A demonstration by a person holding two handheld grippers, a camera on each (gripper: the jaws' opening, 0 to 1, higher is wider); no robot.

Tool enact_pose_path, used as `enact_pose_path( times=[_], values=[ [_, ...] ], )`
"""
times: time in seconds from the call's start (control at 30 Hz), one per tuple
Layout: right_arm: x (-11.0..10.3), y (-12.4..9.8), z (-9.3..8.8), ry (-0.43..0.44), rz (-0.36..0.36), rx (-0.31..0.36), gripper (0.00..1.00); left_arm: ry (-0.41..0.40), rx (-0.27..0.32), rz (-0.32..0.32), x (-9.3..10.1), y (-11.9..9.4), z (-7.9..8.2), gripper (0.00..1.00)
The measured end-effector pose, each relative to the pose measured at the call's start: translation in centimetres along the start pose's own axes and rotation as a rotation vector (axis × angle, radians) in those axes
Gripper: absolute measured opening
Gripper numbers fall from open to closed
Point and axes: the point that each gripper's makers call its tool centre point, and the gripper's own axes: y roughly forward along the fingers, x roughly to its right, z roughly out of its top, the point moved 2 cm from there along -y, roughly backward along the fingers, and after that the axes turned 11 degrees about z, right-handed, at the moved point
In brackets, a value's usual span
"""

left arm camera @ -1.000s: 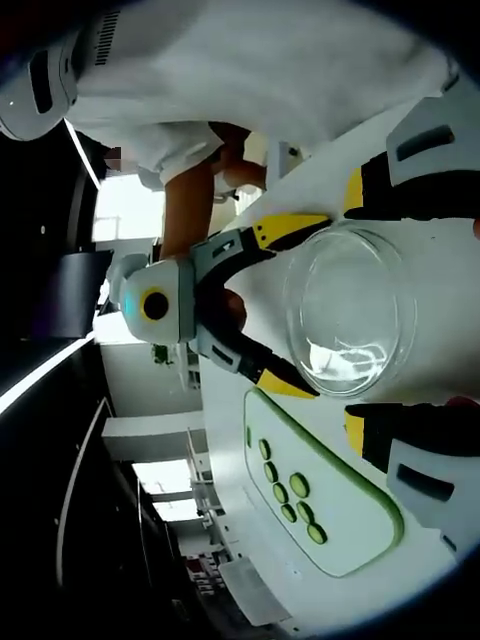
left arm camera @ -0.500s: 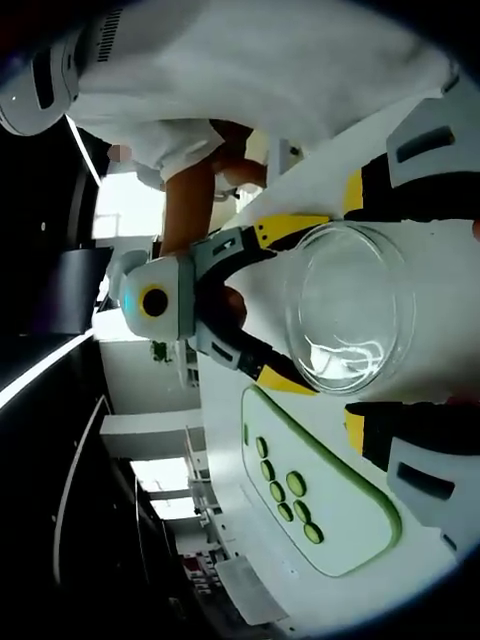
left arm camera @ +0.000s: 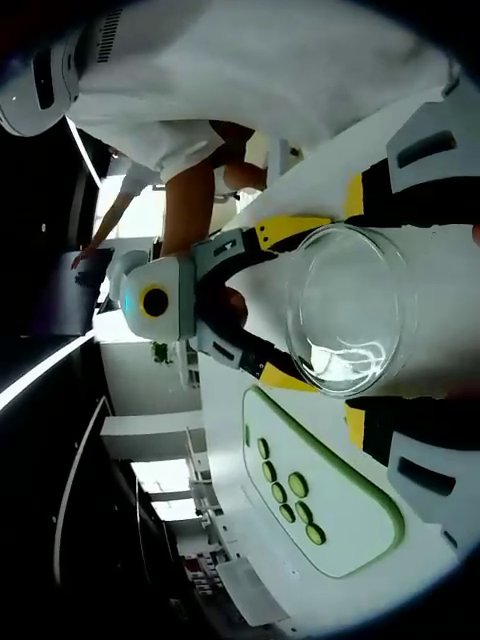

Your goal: Open the petri dish lid, add cucumber slices into the petri dish, and close the lid

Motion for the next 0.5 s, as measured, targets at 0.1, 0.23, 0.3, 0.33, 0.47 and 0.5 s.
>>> enact_pose_path(
  times=[0.1, 0.23, 0.3, 0.33, 0.47, 0.5],
  values=[
    [0.01, -0.02, -0.01, 0.0, 0.0, 0.0, 0.68, -0.001, -0.003, -0.001, -0.02, 0.03, 0.03, 0.68],
    [0.02, -0.02, -0.01, 0.0, 0.001, 0.001, 0.68, -0.002, -0.005, -0.002, -0.03, 0.03, 0.04, 0.68],
    [0.01, -0.02, -0.01, 0.0, 0.002, 0.002, 0.68, -0.002, -0.005, -0.001, -0.03, 0.03, 0.05, 0.68],
    [0.0, -0.01, 0.0, -0.001, 0.003, 0.002, 0.68, -0.002, -0.005, -0.002, -0.01, 0.02, 0.05, 0.68],
    [0.0, -0.01, 0.01, -0.004, 0.005, 0.003, 0.68, -0.001, -0.007, 0.001, 0.02, 0.05, 0.07, 0.68],
    [0.0, -0.01, 0.01, -0.004, 0.005, 0.003, 0.68, -0.001, -0.007, 0.001, 0.02, 0.05, 0.07, 0.68]
  ],
)
